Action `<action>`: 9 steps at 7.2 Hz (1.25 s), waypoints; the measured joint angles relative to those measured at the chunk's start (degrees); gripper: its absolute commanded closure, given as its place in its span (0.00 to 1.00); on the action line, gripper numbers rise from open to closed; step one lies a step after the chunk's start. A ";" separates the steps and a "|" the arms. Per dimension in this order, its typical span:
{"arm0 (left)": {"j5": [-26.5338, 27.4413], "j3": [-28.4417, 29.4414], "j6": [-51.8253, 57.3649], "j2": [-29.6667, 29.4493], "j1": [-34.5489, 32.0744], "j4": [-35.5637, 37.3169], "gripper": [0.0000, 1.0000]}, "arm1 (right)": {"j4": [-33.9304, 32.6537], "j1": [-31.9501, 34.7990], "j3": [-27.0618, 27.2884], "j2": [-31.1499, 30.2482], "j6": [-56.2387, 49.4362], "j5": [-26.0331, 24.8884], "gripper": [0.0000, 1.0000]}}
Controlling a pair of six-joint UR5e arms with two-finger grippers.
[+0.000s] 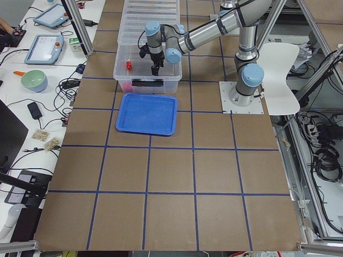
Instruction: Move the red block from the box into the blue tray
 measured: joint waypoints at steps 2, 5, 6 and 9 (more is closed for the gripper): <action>-0.08 -0.87 -0.28 -1.62 0.08 2.40 0.35 | -0.05 -0.14 0.02 0.15 -0.07 -0.09 0.00; 0.03 -0.90 -0.02 -3.36 0.10 3.96 0.74 | -0.26 -0.26 -0.01 0.34 -0.07 0.03 0.00; 0.06 -0.71 0.22 -3.55 0.13 4.11 0.93 | -0.24 -0.22 -0.01 0.33 0.07 0.05 0.00; 0.38 0.24 0.08 -2.67 0.15 4.04 1.00 | -0.89 -0.19 0.04 0.57 0.12 -0.16 0.00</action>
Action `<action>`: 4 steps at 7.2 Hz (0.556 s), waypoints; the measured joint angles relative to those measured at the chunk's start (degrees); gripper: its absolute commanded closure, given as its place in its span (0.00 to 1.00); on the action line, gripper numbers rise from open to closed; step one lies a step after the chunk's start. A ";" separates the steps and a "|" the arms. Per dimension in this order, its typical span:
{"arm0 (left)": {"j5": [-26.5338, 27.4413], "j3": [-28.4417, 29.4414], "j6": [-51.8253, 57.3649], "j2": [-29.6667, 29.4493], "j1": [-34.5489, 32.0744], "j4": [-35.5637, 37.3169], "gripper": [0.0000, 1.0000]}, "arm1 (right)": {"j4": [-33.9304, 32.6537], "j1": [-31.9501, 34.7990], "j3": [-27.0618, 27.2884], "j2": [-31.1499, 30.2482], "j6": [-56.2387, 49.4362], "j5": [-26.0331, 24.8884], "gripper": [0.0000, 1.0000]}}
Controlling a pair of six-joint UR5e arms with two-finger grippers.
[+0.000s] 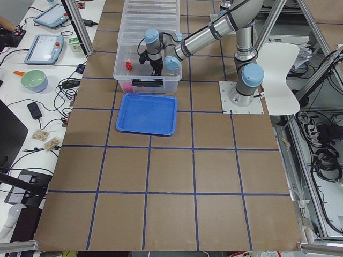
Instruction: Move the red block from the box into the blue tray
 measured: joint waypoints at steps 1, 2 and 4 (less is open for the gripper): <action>0.01 1.24 -0.37 1.07 -0.06 -1.29 1.00 | -0.15 -0.02 0.06 0.12 0.00 -0.15 0.00; 0.02 3.54 -0.85 2.39 -0.06 -4.41 1.00 | -0.21 -0.05 0.10 0.27 -0.02 -0.37 0.00; 0.26 11.04 -1.10 5.08 1.46 -15.12 1.00 | -0.20 -0.18 0.13 0.61 -0.02 -0.66 0.00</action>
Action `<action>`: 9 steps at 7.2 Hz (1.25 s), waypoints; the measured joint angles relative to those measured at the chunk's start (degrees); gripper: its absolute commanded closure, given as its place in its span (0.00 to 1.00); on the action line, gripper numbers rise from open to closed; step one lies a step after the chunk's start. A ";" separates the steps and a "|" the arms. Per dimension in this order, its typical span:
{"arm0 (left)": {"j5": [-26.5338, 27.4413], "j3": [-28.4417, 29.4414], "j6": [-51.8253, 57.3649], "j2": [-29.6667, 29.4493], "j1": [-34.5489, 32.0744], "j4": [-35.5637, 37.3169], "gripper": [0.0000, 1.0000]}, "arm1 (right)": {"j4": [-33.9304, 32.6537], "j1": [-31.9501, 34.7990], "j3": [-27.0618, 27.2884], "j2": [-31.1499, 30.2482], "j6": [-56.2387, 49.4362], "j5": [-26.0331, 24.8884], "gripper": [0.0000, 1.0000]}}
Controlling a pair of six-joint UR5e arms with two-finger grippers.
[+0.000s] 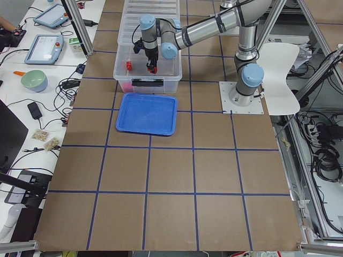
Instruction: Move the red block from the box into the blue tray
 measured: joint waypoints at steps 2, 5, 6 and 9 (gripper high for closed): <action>-0.17 9.82 1.27 1.74 5.02 -13.52 1.00 | 0.02 -0.16 -0.07 0.24 -0.04 -1.99 0.00; -0.73 15.04 10.82 0.85 17.92 -20.77 1.00 | -0.17 -0.28 -0.36 0.39 -0.10 -3.81 0.00; -0.69 14.18 13.50 -0.47 20.71 -18.67 1.00 | -0.18 -0.58 -0.38 0.64 -0.26 -3.97 0.00; -0.17 3.68 15.64 -6.07 24.14 3.22 1.00 | -0.19 -3.43 -0.16 1.92 -1.48 -3.95 0.00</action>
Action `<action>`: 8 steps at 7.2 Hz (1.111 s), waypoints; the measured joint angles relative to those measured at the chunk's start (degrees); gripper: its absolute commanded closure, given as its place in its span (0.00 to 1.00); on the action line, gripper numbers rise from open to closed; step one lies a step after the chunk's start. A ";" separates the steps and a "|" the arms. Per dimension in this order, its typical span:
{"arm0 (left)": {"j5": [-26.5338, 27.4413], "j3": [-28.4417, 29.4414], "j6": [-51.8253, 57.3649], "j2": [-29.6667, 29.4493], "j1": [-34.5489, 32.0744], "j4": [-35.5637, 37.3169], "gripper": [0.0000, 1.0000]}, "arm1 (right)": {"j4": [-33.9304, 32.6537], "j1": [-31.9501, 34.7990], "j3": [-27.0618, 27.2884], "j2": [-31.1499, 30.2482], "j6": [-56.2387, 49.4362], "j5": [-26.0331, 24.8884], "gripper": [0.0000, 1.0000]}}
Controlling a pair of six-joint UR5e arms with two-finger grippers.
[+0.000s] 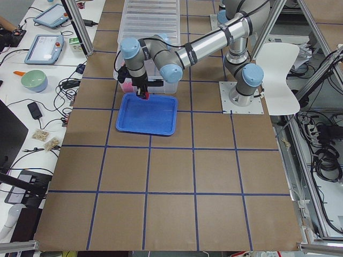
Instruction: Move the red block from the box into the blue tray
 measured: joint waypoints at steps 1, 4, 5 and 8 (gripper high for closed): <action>0.01 -3.04 0.10 -1.41 0.55 5.18 0.76 | -0.02 -0.43 0.00 0.33 -0.43 -0.05 0.00; -0.13 -4.83 0.16 -4.22 0.95 8.84 0.09 | -1.42 -1.19 0.12 2.00 -1.02 -2.10 0.00; -0.22 -4.09 0.04 -4.27 0.97 8.70 0.08 | -1.62 -1.39 0.14 2.43 -1.39 -2.33 0.00; -0.40 0.58 -0.15 -2.03 0.56 1.89 0.08 | -1.60 -1.51 1.11 2.90 -1.54 -1.82 0.00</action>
